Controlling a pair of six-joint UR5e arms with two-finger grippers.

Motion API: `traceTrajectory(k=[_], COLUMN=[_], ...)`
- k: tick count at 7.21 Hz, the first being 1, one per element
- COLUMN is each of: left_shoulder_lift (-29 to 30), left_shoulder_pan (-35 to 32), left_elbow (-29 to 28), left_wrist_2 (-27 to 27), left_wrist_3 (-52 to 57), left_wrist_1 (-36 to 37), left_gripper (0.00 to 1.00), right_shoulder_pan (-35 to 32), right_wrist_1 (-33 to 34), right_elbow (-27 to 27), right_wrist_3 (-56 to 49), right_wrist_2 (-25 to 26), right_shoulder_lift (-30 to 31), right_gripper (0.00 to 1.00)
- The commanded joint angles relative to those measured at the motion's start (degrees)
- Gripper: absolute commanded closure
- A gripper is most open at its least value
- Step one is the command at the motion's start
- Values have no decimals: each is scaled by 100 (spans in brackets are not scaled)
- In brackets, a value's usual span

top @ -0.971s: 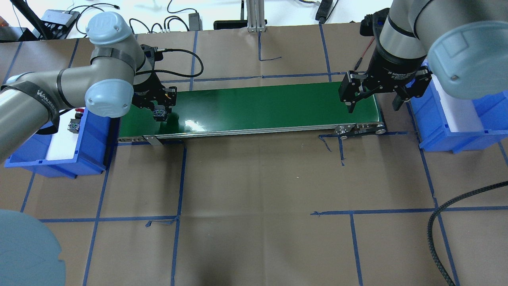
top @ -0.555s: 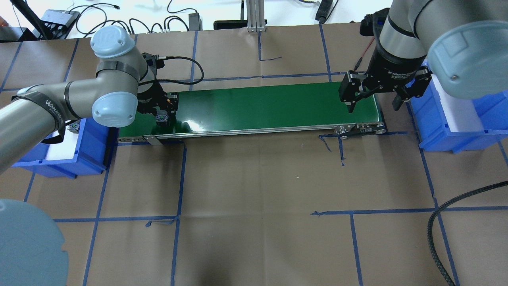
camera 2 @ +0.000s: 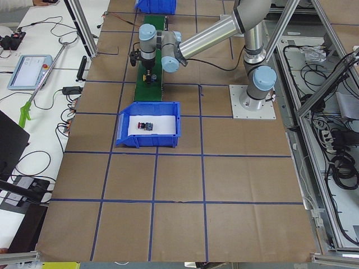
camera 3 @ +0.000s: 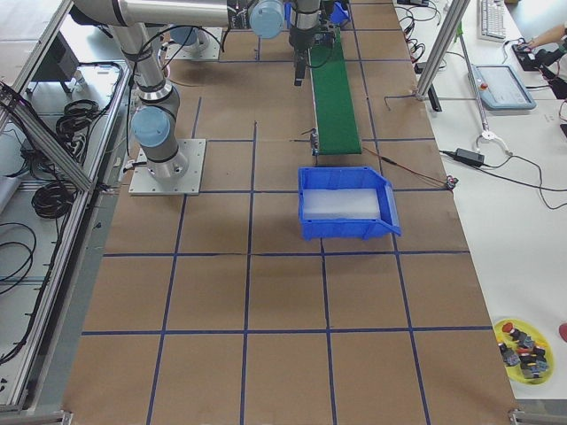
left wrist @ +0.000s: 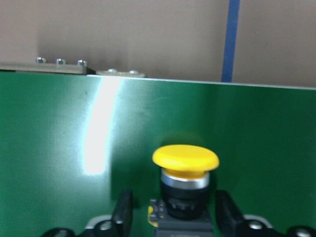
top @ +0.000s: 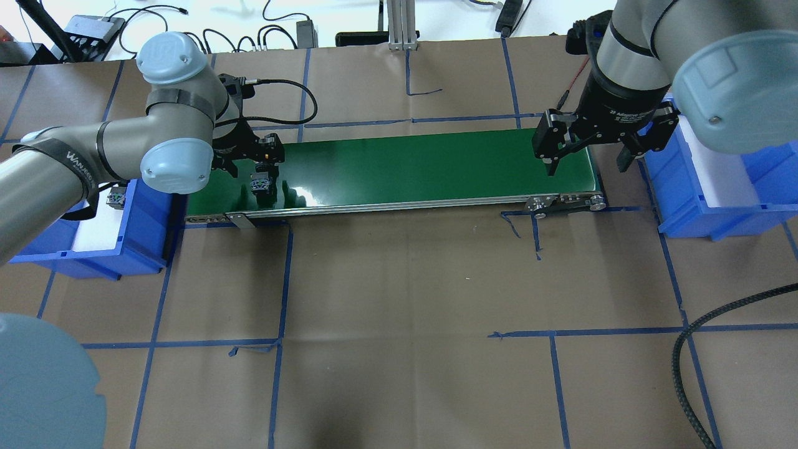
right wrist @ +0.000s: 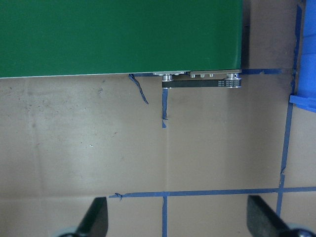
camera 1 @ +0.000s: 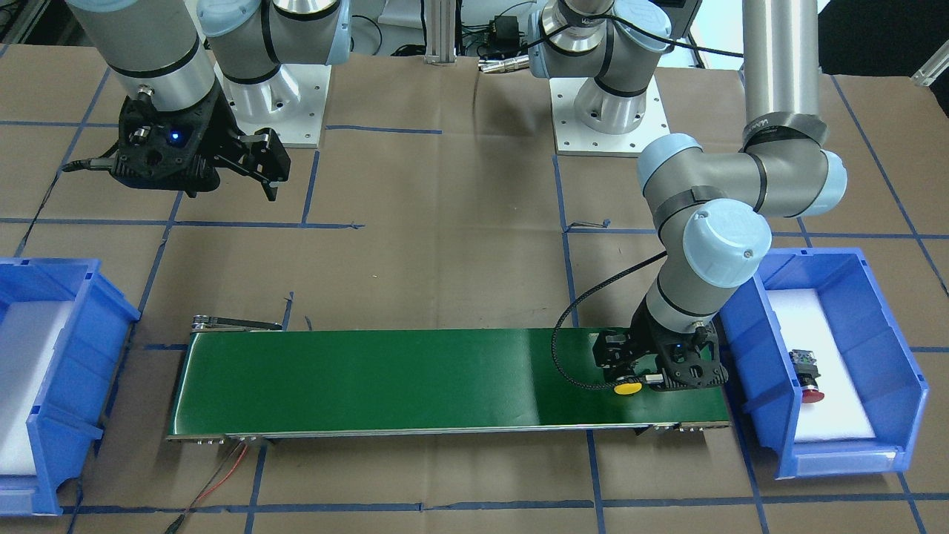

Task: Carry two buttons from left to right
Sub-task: 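Carry the yellow button over the conveyor and lower it onto the belt, then open the left gripper and raise it back toward the bin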

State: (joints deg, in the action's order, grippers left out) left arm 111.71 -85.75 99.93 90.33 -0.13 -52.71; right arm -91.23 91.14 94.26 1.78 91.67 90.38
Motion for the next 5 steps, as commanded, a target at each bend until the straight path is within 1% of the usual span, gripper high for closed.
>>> traceTrajectory(k=[1,3,4,5], left_shoulder_lift=[-219,-562,-606,-607], left_shoulder_pan=[-12,-12,-4,14], left_elbow=[-463,-982,-1158,-1247], left_wrist_2=[11,20,20,37], left_wrist_3=[21,22,83,109], left_wrist_1=[-517,-1475,-1714,-1760], left_gripper=[0,0,0,0], right_shoulder_pan=[0,0,0,0], right_wrist_1=[0,0,0,0], right_elbow=[-4,-4,-13,-13], right_wrist_3=[-2,-2,-2,7], right_wrist_2=[0,0,0,0], right_shoulder_lift=[6,6,6,6], right_gripper=[0,0,0,0])
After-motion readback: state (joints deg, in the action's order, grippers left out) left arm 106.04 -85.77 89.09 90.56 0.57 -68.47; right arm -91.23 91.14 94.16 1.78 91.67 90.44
